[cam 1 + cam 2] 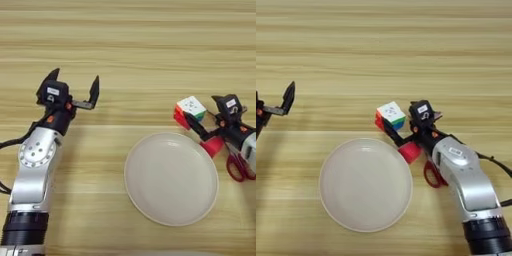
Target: Move the objects on the table
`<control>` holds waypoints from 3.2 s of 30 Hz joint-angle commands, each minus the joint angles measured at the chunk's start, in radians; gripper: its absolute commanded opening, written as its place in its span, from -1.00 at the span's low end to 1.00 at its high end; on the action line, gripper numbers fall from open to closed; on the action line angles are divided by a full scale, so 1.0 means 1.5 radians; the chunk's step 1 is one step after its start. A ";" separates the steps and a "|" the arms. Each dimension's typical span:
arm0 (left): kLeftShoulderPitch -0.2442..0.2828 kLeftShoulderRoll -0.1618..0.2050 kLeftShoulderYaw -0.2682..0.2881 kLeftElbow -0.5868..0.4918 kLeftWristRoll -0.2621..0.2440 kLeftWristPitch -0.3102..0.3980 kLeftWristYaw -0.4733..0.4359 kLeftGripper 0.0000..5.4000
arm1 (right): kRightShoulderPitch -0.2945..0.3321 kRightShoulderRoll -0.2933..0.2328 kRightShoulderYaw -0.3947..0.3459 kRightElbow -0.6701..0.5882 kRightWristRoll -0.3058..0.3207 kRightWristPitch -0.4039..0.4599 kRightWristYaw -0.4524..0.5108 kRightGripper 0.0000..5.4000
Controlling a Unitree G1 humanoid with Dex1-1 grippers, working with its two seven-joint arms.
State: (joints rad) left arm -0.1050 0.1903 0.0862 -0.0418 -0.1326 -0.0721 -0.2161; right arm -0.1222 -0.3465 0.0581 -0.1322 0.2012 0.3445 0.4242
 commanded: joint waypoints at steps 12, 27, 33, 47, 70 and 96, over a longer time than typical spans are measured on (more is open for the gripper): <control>0.002 -0.007 0.014 0.026 0.002 -0.024 0.005 1.00 | -0.068 0.017 0.021 0.093 -0.030 0.013 0.004 0.99; 0.010 -0.009 0.009 0.019 0.001 -0.023 -0.002 1.00 | -0.113 0.034 0.027 0.191 -0.046 0.018 0.013 0.77; 0.013 -0.009 0.006 0.017 0.000 -0.023 -0.007 1.00 | -0.120 0.037 0.027 0.211 -0.050 0.013 0.014 0.47; 0.013 -0.010 0.003 0.017 -0.001 -0.025 -0.008 1.00 | -0.114 0.041 0.026 0.179 -0.051 0.013 0.014 0.23; 0.016 -0.013 0.002 0.015 -0.014 -0.012 -0.018 1.00 | -0.020 0.008 -0.027 -0.110 -0.004 0.114 0.009 0.23; 0.026 -0.028 -0.002 -0.015 -0.034 0.018 -0.020 1.00 | 0.174 -0.109 0.029 -0.335 0.054 0.080 0.168 0.23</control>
State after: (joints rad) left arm -0.0694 0.1407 0.0914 -0.0550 -0.1988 -0.0528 -0.2454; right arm 0.1248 -0.4799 0.0818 -0.6169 0.2790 0.4836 0.6497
